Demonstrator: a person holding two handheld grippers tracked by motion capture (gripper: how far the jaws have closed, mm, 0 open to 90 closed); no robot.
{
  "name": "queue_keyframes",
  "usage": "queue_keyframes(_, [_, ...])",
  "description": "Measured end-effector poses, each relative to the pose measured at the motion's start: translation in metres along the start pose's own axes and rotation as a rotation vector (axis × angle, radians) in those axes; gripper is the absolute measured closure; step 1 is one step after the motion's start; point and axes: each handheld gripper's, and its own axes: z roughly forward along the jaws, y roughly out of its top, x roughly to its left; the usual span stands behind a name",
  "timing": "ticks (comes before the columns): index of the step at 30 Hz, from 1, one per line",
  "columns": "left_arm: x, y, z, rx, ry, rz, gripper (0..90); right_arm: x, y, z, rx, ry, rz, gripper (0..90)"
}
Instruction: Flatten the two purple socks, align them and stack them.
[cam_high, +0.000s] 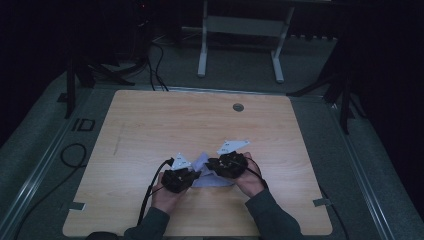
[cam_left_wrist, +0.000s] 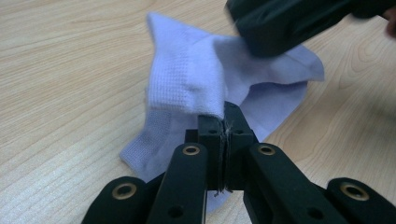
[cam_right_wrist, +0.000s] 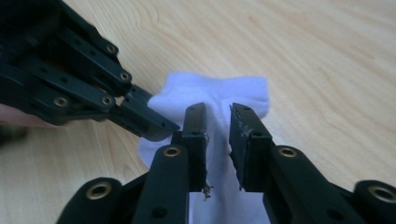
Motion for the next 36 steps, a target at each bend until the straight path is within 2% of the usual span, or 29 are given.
queue_keyframes(2, [0.001,0.000,-0.001,0.002,0.001,0.000,88.5,-0.003,-0.001,-0.015,-0.028,-0.021,0.005,75.7])
queue_keyframes(4, [0.001,0.000,-0.001,0.002,0.000,-0.003,88.5,-0.007,-0.004,-0.023,-0.030,-0.051,0.008,77.1])
queue_keyframes(10, [0.002,-0.001,-0.001,0.004,0.003,-0.009,88.5,-0.020,-0.026,-0.040,0.008,-0.174,0.037,82.9])
queue_keyframes(12, [0.002,-0.001,-0.001,0.004,0.004,-0.011,88.5,-0.022,-0.031,-0.041,0.016,-0.186,0.046,83.7])
queue_keyframes(14, [0.003,-0.001,-0.002,0.006,0.006,-0.011,88.4,-0.027,-0.045,-0.042,0.039,-0.214,0.076,85.2])
queue_keyframes(17, [0.004,-0.001,-0.002,0.008,0.006,-0.012,88.5,-0.031,-0.057,-0.042,0.042,-0.216,0.129,86.4])
queue_keyframes(25, [0.004,-0.001,-0.002,0.012,0.003,-0.016,88.4,-0.027,-0.065,-0.034,0.057,-0.191,0.135,87.1])
queue_keyframes(26, [0.005,-0.001,-0.003,0.012,0.003,-0.015,88.5,-0.026,-0.067,-0.029,0.075,-0.190,0.137,87.5])
queue_keyframes(36, [0.007,-0.001,-0.004,0.007,0.007,-0.026,88.4,-0.026,-0.077,-0.017,0.119,-0.203,0.150,88.0])
